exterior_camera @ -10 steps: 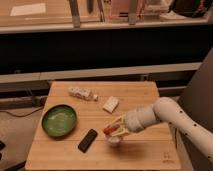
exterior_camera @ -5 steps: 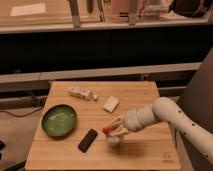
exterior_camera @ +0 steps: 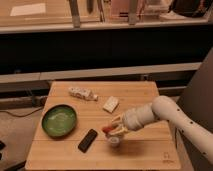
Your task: Place the pepper in the ceramic cup
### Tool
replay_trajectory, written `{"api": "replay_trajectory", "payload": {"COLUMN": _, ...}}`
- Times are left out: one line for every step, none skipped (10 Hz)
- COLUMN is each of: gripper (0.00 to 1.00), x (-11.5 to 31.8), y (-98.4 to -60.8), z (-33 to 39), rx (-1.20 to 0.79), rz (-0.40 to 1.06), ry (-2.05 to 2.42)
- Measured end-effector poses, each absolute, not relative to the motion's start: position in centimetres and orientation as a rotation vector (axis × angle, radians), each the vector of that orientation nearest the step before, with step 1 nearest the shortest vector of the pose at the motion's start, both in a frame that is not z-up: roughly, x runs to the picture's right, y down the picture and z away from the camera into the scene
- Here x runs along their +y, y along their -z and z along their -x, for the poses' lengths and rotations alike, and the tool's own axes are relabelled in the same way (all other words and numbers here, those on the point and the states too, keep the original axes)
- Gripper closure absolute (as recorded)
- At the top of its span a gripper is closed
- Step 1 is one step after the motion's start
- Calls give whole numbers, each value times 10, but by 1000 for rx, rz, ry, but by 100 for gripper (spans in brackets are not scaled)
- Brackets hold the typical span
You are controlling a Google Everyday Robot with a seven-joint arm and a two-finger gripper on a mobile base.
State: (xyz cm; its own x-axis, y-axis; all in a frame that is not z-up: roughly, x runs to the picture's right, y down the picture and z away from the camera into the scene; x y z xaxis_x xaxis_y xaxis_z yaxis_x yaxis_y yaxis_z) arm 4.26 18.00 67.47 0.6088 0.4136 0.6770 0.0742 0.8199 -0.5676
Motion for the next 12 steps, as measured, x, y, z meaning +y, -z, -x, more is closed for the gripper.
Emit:
{"api": "replay_trajectory", "payload": {"gripper": 48, "x": 180, "y": -675, "z": -42, "rx": -908, "rz": 599, "ry": -206}}
{"api": "replay_trajectory", "payload": {"gripper": 38, "x": 180, "y": -675, "z": -42, "rx": -907, "rz": 600, "ry": -204}}
{"api": "replay_trajectory", "payload": {"gripper": 28, "x": 179, "y": -675, "z": -42, "rx": -908, "rz": 601, "ry": -204}}
{"api": "replay_trajectory", "payload": {"gripper": 21, "x": 179, "y": -675, "z": -42, "rx": -908, "rz": 602, "ry": -204}}
{"api": "replay_trajectory", "payload": {"gripper": 20, "x": 179, "y": -675, "z": -42, "rx": -908, "rz": 603, "ry": -204}}
{"api": "replay_trajectory", "payload": {"gripper": 20, "x": 179, "y": -674, "z": -42, "rx": -909, "rz": 605, "ry": -203}}
{"api": "replay_trajectory", "payload": {"gripper": 20, "x": 178, "y": -674, "z": -42, "rx": -910, "rz": 605, "ry": -201}}
{"api": "replay_trajectory", "payload": {"gripper": 20, "x": 179, "y": -674, "z": -42, "rx": -910, "rz": 606, "ry": -200}}
{"api": "replay_trajectory", "payload": {"gripper": 20, "x": 179, "y": -674, "z": -41, "rx": -909, "rz": 606, "ry": -198}}
{"api": "replay_trajectory", "payload": {"gripper": 20, "x": 179, "y": -673, "z": -41, "rx": -909, "rz": 607, "ry": -199}}
{"api": "replay_trajectory", "payload": {"gripper": 20, "x": 179, "y": -673, "z": -40, "rx": -908, "rz": 608, "ry": -201}}
{"api": "replay_trajectory", "payload": {"gripper": 20, "x": 180, "y": -673, "z": -40, "rx": -908, "rz": 609, "ry": -202}}
